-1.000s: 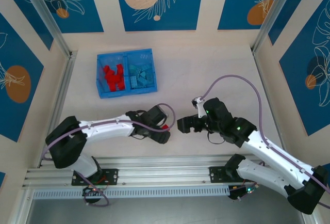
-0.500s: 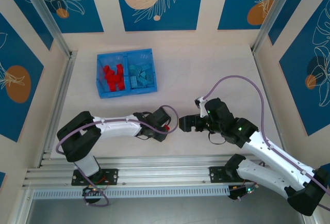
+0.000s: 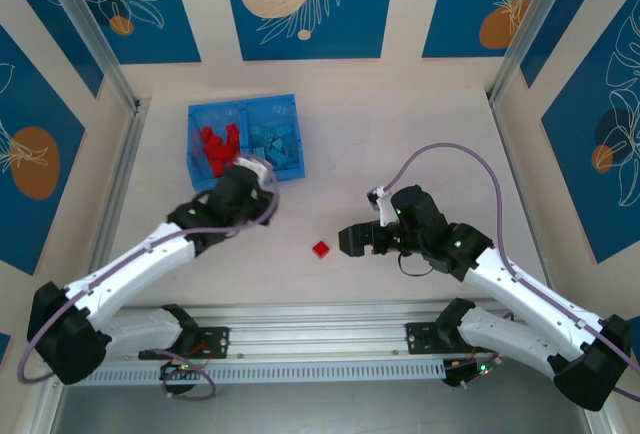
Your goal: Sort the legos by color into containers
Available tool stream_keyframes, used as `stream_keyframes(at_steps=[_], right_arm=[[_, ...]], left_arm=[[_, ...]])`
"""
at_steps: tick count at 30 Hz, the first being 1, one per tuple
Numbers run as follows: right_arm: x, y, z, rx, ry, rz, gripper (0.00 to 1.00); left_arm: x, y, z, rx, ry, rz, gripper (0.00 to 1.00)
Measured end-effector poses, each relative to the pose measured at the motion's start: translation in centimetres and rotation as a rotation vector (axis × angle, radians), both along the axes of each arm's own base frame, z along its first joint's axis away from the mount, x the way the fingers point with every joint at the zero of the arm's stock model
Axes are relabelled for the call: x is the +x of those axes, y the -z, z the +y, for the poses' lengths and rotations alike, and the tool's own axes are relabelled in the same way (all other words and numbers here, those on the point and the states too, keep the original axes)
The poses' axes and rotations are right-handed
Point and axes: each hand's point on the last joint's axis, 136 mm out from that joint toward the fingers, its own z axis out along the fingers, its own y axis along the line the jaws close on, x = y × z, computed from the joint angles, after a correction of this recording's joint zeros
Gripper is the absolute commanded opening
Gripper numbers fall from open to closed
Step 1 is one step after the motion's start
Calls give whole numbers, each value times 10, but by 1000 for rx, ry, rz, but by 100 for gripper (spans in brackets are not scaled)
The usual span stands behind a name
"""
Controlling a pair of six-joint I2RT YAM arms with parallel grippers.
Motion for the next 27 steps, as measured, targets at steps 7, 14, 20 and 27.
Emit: stream_keyframes(at_steps=[7, 14, 20, 27], right_arm=[[4, -3, 6, 7, -9, 4, 95], [6, -17, 9, 26, -12, -15, 95], [3, -40, 10, 54, -20, -45, 95], [-8, -47, 7, 75, -32, -43, 95]], left_arm=[[91, -18, 88, 35, -264, -10, 23], [206, -1, 132, 21, -423, 42, 27], [255, 30, 142, 36, -452, 97, 56], [240, 22, 138, -9, -447, 112, 62]])
